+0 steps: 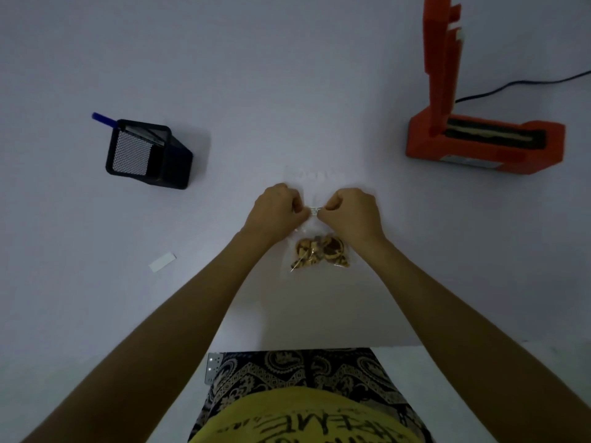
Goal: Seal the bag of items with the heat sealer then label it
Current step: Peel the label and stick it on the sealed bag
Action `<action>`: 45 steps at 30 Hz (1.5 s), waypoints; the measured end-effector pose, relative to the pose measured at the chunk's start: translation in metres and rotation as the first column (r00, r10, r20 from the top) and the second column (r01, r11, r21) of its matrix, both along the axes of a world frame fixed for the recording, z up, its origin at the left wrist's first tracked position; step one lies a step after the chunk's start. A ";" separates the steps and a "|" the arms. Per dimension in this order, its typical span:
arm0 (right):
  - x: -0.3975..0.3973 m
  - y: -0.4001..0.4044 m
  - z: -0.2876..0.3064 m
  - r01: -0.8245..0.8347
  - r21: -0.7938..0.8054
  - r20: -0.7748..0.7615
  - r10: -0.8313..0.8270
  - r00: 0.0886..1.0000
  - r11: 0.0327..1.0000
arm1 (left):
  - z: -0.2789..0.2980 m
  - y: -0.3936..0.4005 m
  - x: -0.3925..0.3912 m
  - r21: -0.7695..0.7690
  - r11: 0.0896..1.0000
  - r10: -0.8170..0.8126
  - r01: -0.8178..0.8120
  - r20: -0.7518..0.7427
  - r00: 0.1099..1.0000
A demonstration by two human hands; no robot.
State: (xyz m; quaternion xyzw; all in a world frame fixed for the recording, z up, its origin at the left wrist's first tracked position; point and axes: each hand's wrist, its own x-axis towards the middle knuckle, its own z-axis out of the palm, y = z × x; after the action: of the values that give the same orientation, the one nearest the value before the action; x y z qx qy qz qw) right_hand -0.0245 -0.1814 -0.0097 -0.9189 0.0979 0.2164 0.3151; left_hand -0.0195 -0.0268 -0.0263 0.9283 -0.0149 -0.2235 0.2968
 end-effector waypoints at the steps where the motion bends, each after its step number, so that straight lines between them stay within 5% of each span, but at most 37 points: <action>1: 0.000 0.000 0.000 -0.004 -0.002 0.003 0.004 1.000 1.000 | 0.000 0.000 0.001 0.001 1.000 -0.007 0.007 0.001 1.000; 13: 0.003 -0.015 -0.005 0.068 0.128 -0.045 -0.063 0.997 0.989 | -0.005 0.008 -0.001 -0.090 0.989 0.120 -0.118 0.013 0.993; 19: -0.003 -0.009 -0.007 -0.001 -0.033 0.028 0.002 1.000 0.999 | -0.010 0.005 -0.009 -0.021 0.997 0.073 -0.072 0.093 0.993; 30: 0.003 -0.030 -0.010 -0.026 0.142 0.007 0.025 1.000 0.990 | -0.010 0.005 -0.010 -0.066 0.994 0.093 -0.088 0.088 0.992; 38: -0.004 -0.015 -0.012 -0.046 0.016 0.024 0.045 0.999 0.999 | -0.012 0.006 -0.012 -0.059 0.995 0.086 -0.080 0.103 0.991; 45: -0.001 -0.030 -0.008 -0.046 0.159 0.068 0.035 0.997 0.986 | -0.008 0.003 -0.012 -0.035 0.998 0.058 -0.054 0.140 0.988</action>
State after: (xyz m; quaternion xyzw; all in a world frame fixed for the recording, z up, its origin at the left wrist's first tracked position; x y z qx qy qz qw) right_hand -0.0257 -0.2116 -0.0176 -0.8989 0.0510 0.1998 0.3867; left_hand -0.0316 -0.0240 -0.0347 0.9371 -0.0131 -0.1486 0.3157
